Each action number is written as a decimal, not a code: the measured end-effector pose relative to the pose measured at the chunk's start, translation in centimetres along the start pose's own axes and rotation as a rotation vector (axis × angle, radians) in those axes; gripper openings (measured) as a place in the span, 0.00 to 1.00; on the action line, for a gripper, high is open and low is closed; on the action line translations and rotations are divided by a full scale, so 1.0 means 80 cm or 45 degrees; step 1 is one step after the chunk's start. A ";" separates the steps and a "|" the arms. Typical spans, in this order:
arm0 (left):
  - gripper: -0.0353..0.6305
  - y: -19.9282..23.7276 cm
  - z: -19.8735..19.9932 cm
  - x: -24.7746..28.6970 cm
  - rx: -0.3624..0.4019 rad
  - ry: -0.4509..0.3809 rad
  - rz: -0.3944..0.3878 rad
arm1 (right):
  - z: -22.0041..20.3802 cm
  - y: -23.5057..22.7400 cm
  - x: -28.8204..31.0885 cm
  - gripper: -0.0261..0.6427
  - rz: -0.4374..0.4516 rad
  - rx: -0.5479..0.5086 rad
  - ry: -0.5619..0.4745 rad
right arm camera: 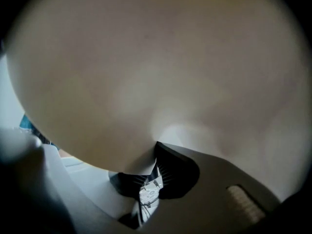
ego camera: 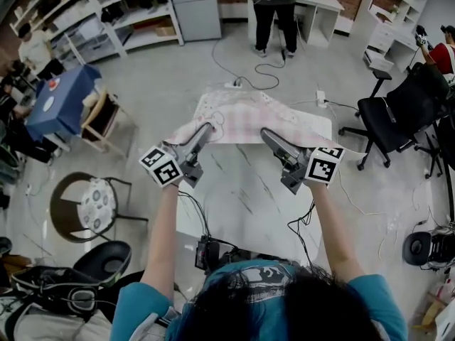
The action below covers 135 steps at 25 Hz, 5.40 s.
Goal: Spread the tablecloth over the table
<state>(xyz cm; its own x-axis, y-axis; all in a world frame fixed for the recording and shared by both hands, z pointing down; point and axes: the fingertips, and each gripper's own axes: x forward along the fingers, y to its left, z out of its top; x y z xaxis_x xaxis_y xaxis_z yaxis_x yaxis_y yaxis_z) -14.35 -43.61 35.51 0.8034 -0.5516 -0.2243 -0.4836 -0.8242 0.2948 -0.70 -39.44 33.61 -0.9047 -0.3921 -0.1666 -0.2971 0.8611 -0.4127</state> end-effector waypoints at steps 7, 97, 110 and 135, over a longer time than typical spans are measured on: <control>0.17 -0.017 -0.062 -0.008 -0.151 0.136 0.024 | -0.051 -0.005 -0.044 0.05 -0.103 0.218 -0.020; 0.53 -0.174 -0.425 -0.273 -0.654 0.892 0.902 | -0.457 0.140 -0.244 0.21 -0.756 1.133 0.161; 0.43 -0.243 -0.322 -0.216 -0.389 0.568 0.821 | -0.339 0.140 -0.286 0.19 -0.657 0.768 0.123; 0.26 -0.340 -0.235 -0.136 0.144 0.649 0.454 | -0.292 0.210 -0.304 0.14 -0.585 0.383 0.246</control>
<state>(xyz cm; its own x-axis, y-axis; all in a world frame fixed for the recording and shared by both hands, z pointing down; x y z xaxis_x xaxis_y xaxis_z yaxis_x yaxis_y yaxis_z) -3.45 -12.77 47.38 0.6374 -0.6871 0.3489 -0.7633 -0.6250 0.1636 9.16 -7.86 51.63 -0.7512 -0.6132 0.2443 -0.5979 0.4755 -0.6453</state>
